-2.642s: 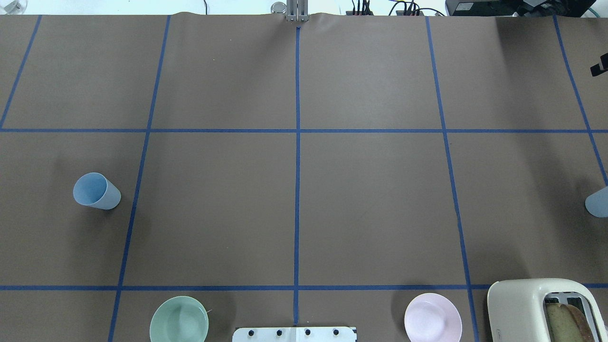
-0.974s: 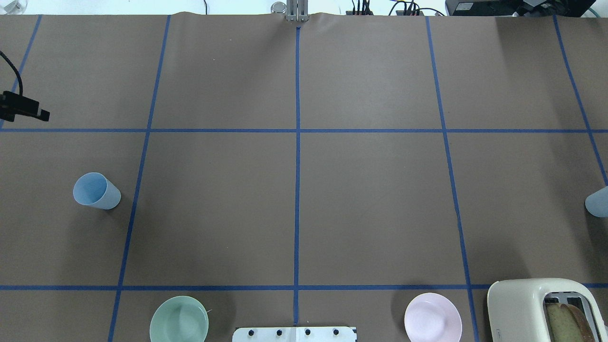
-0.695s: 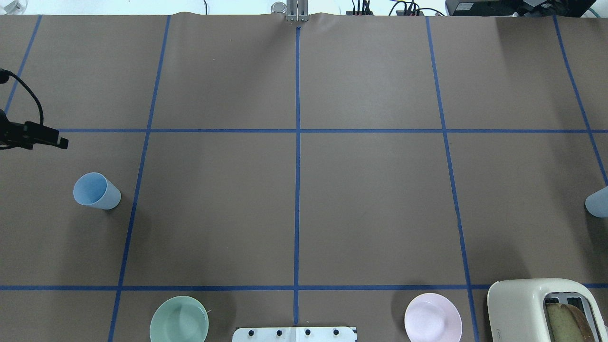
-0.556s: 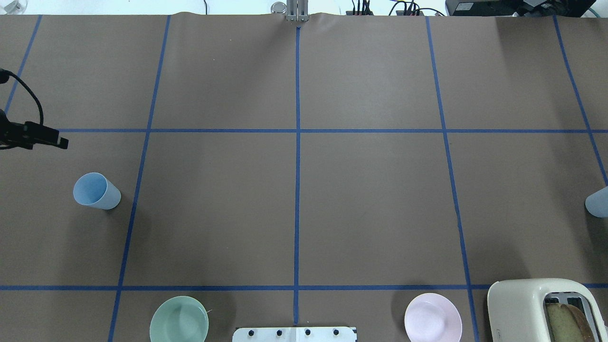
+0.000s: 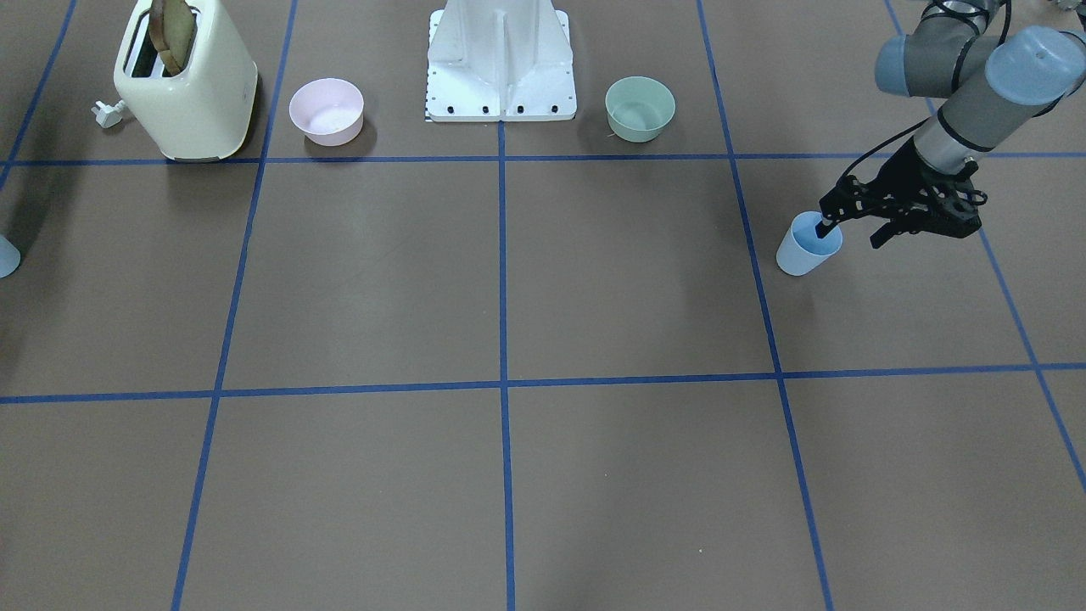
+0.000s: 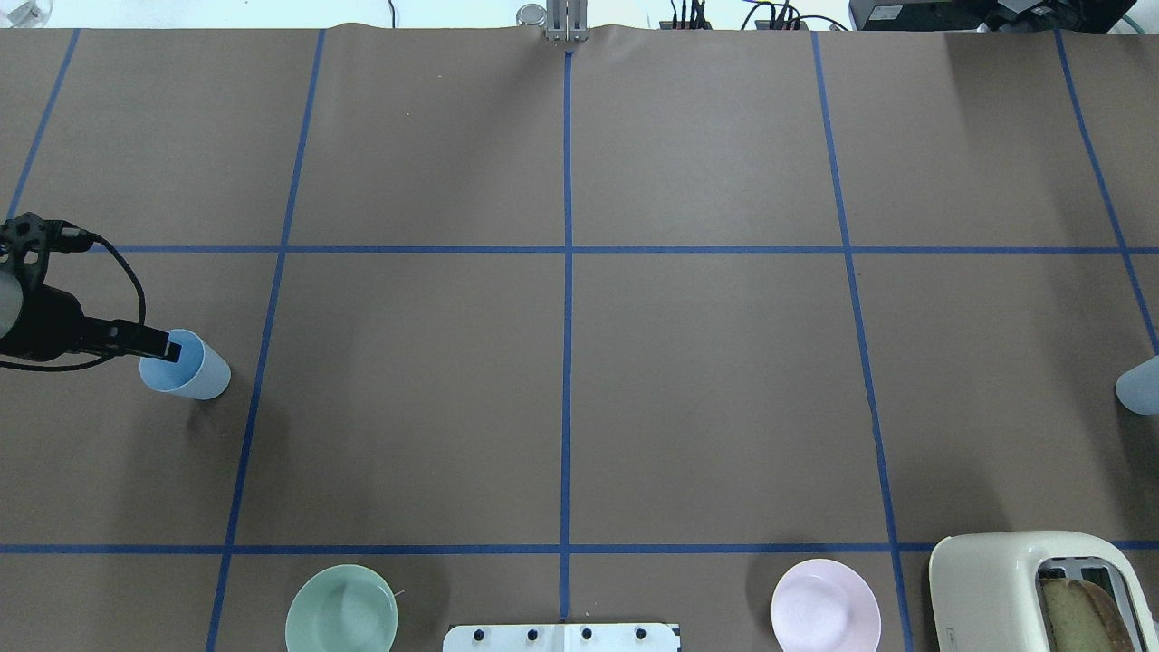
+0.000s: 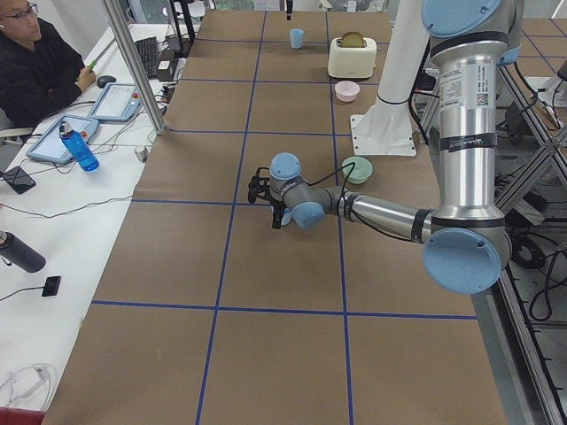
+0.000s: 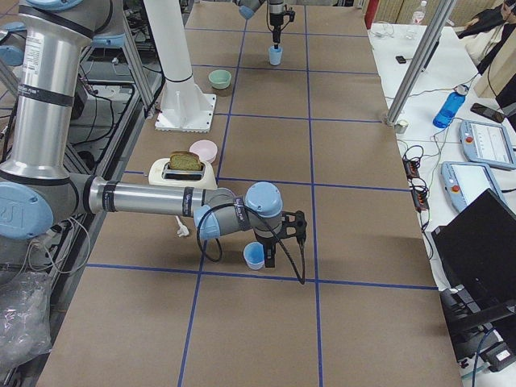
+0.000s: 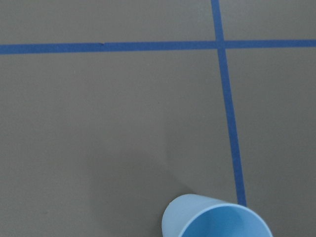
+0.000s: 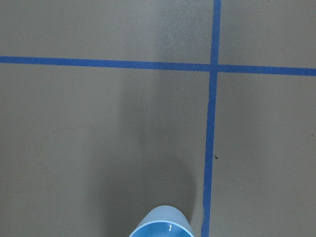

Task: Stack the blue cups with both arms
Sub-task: 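Reach the left gripper down to the light-blue cup and grasp it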

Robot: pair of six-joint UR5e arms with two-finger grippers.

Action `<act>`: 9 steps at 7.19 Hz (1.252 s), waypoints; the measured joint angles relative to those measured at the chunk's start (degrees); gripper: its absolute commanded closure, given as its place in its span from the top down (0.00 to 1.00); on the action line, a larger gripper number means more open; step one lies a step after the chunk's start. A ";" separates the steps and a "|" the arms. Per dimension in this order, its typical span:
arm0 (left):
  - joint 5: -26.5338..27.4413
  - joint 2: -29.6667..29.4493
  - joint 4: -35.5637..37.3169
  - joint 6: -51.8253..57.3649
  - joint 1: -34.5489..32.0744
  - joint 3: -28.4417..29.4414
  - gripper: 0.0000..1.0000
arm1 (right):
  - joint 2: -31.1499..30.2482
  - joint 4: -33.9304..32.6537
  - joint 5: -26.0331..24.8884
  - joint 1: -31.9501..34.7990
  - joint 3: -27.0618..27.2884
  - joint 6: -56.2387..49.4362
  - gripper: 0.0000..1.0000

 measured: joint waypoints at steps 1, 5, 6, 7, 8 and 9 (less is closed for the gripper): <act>0.30 0.03 -0.01 0.00 0.72 0.19 0.97 | 0.14 -0.01 -0.04 0.00 -0.08 -0.01 1.00; 0.90 0.05 -0.04 0.85 1.73 0.94 0.17 | 0.39 0.00 -0.17 0.00 -0.18 0.03 1.00; 1.15 -0.02 -0.07 0.92 1.83 1.23 0.00 | 0.39 0.06 -0.28 0.00 -0.30 0.03 1.00; 1.26 -0.17 -0.09 0.94 1.88 1.45 0.00 | 0.41 0.12 -0.34 0.00 -0.49 -0.02 1.00; 1.26 -0.37 -0.10 0.95 1.94 1.61 0.00 | 0.43 0.13 -0.37 0.00 -0.60 -0.07 1.00; 1.01 -0.61 -0.06 0.94 1.99 1.59 0.00 | 0.44 0.10 -0.36 0.00 -0.64 -0.10 1.00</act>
